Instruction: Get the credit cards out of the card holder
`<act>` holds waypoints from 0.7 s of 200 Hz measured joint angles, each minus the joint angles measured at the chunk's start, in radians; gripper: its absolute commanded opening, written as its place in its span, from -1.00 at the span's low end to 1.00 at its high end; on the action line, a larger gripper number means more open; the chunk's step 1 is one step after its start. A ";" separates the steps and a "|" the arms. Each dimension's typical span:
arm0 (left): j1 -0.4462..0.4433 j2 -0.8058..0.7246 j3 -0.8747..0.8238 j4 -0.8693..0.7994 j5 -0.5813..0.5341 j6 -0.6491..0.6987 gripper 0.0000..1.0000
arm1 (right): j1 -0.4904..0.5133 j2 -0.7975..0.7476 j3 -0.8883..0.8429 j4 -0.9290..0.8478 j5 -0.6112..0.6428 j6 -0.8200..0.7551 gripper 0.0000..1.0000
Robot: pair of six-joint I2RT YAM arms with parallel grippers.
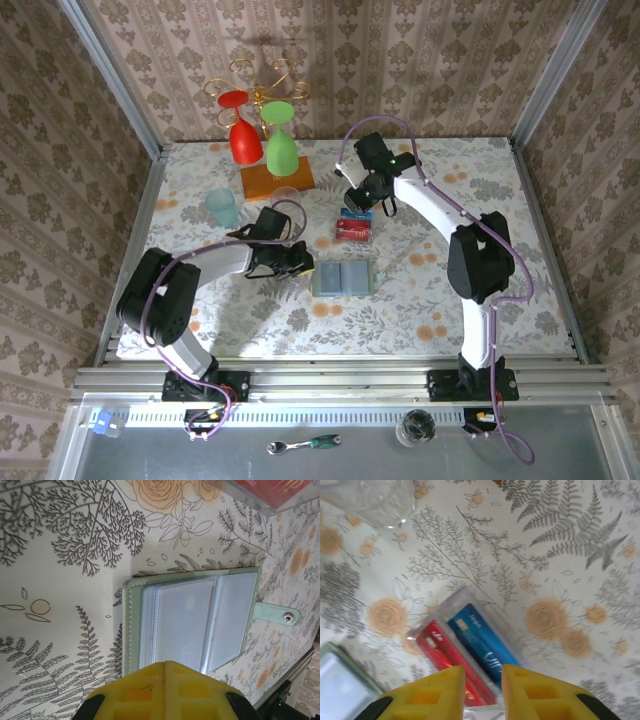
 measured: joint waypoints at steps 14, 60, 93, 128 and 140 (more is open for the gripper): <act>-0.004 0.007 0.000 0.003 0.002 0.000 -0.93 | 0.010 -0.031 -0.050 0.024 -0.019 0.067 -0.59; -0.010 0.032 0.000 0.018 0.011 0.000 -0.96 | 0.039 -0.116 -0.200 0.117 -0.087 0.277 -0.68; -0.010 0.049 -0.002 0.025 0.019 0.000 -0.97 | 0.058 -0.148 -0.270 0.160 -0.130 0.394 -0.70; -0.011 0.056 -0.018 0.037 0.026 0.000 -0.99 | 0.080 -0.172 -0.327 0.190 -0.145 0.484 -0.72; -0.011 0.056 -0.023 0.042 0.027 0.000 -0.99 | 0.084 -0.176 -0.340 0.196 -0.154 0.512 -0.72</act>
